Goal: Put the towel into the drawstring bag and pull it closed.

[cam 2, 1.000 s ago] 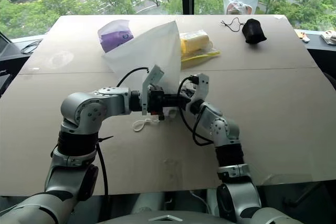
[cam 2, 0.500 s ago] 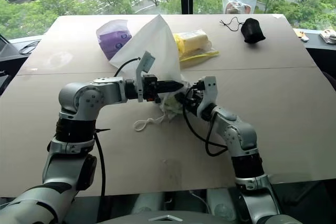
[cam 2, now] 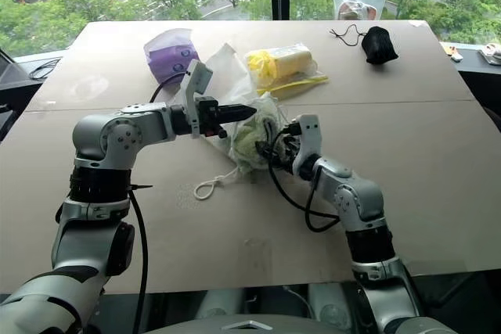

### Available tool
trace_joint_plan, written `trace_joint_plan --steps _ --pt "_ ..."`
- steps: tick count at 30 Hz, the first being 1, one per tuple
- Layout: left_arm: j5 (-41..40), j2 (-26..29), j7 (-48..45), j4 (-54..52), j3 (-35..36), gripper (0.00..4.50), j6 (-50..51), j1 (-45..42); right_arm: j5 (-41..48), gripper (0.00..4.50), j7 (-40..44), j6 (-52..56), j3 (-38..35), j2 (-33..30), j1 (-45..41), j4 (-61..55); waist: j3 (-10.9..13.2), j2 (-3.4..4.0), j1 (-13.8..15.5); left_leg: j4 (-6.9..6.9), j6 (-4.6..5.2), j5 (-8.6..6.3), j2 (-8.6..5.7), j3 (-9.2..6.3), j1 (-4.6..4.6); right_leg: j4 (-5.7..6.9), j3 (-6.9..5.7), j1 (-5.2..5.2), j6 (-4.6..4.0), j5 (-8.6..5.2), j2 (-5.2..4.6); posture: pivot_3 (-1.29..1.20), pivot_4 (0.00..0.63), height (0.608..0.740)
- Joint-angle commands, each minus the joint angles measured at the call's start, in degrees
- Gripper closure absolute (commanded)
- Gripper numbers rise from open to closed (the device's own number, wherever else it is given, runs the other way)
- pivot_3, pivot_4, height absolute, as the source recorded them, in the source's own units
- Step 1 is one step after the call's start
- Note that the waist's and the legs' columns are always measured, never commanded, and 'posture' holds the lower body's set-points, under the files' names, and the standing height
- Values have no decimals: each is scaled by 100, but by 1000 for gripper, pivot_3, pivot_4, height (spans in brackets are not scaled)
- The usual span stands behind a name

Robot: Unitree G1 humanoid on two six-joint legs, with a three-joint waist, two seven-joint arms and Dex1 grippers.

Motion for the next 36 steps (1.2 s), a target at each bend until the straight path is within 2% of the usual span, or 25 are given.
trace_joint_plan --steps 1,4,9,16,22,26,29,34,36 --pt "-83 55 -41 -284 47 4500 57 -22 -615 810 -14 -963 282 374 -461 819 1 -1 -14 0 0 0 1 0 0 2 0 -1 0 0 2 0 150 740" --pt "-97 146 -67 -424 47 4500 151 115 -767 2211 192 -1688 217 726 -729 1458 1 -1 -37 2 -1 1 2 1 3 6 2 -1 0 0 6 0 150 740" --pt "-197 261 -77 -657 131 4500 348 267 29 4465 726 -1913 -478 1337 -979 1753 4 -6 -52 2 -2 1 1 3 -3 4 2 -1 1 1 -3 0 150 740" --pt "-1199 292 -108 -1129 721 4500 1376 351 1443 4465 766 -1515 -1402 1682 -1385 1827 6 -6 12 3 -1 0 -1 0 -6 2 -5 -1 0 2 -14 0 150 740" --pt "-2125 103 62 -1659 1036 4500 2181 704 1993 4465 661 -1469 -1577 1925 -1798 2254 7 -5 -32 2 -2 1 0 -2 -2 9 -5 -1 -1 2 -13 0 150 740" --pt "-2311 -237 434 -1826 1077 4500 2255 748 1432 4465 416 -1844 -1161 1954 -2012 2626 7 -6 -30 4 -1 1 -2 -2 -3 9 -5 0 -1 2 -14 0 150 740" --pt "-2056 -335 659 -1708 1042 4500 1939 689 668 4465 550 -2111 -436 1605 -1830 2516 7 -5 -50 4 -1 1 -3 -1 -3 9 -3 -1 -1 2 -13 0 150 740" --pt "-1206 23 682 -1250 715 4500 1040 610 606 2284 682 -1839 -207 1164 -1169 1489 6 -6 -48 3 -2 1 -2 -2 -3 10 -4 -2 -1 2 -11 0 150 740" --pt "-786 192 604 -934 500 4500 509 488 399 1380 737 -1604 12 722 -822 826 6 -6 -39 3 -3 1 -3 -2 -4 6 -5 0 -1 2 -15 0 150 740"
